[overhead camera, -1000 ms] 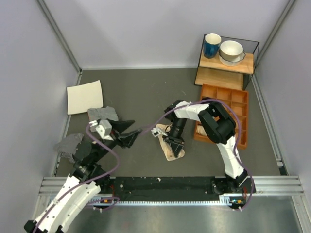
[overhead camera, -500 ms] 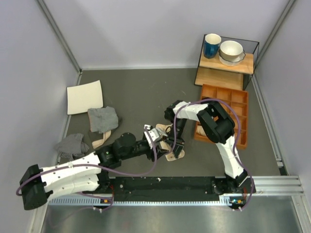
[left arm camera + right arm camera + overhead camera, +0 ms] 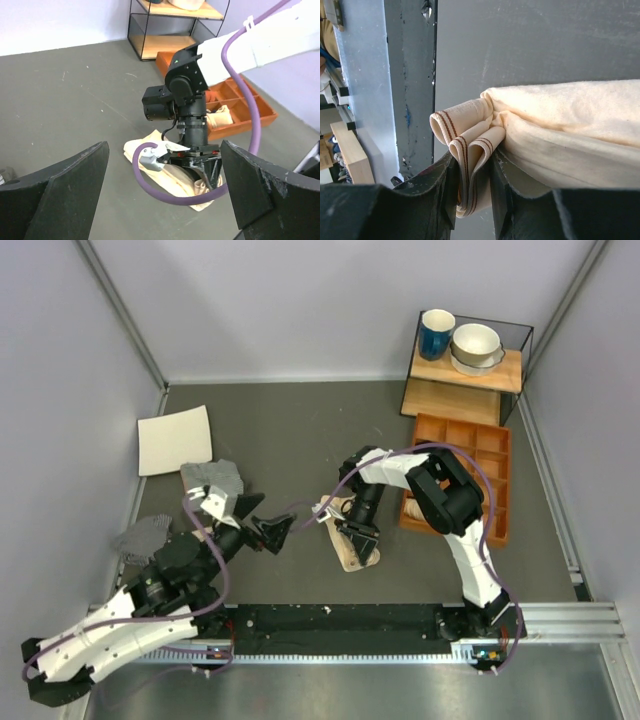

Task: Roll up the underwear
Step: Roll the underwear to the center of the board.

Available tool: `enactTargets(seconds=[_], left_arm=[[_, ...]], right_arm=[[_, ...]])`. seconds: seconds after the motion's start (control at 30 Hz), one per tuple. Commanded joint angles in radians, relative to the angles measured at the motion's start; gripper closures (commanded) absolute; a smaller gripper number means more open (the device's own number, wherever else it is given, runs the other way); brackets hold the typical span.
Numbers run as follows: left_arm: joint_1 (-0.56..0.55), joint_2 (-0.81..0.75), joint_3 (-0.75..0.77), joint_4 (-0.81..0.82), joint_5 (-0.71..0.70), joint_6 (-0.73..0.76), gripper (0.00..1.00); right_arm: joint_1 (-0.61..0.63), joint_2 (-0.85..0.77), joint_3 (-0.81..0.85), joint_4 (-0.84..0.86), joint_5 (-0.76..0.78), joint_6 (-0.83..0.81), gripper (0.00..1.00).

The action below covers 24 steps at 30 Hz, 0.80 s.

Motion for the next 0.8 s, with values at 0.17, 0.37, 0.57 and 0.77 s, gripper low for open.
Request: enactTargets(seconds=[0.17, 0.37, 0.57, 0.77], left_arm=[[0.003, -0.031, 0.296, -0.687, -0.168, -0.387, 0.06], [0.003, -0.030, 0.330, -0.699, 0.097, -0.321, 0.20], [0.001, 0.210, 0.312, -0.639, 0.703, -0.107, 0.40], [-0.064, 0.256, 0.192, -0.337, 0.797, 0.056, 0.38]], right_arm=[[-0.012, 0.002, 0.032, 0.011, -0.026, -0.005, 0.71], [-0.012, 0.002, 0.030, 0.013, -0.021, -0.003, 0.71], [-0.013, -0.001, 0.032, 0.014, -0.026, -0.002, 0.71], [-0.013, -0.001, 0.027, 0.017, -0.020, 0.002, 0.71]])
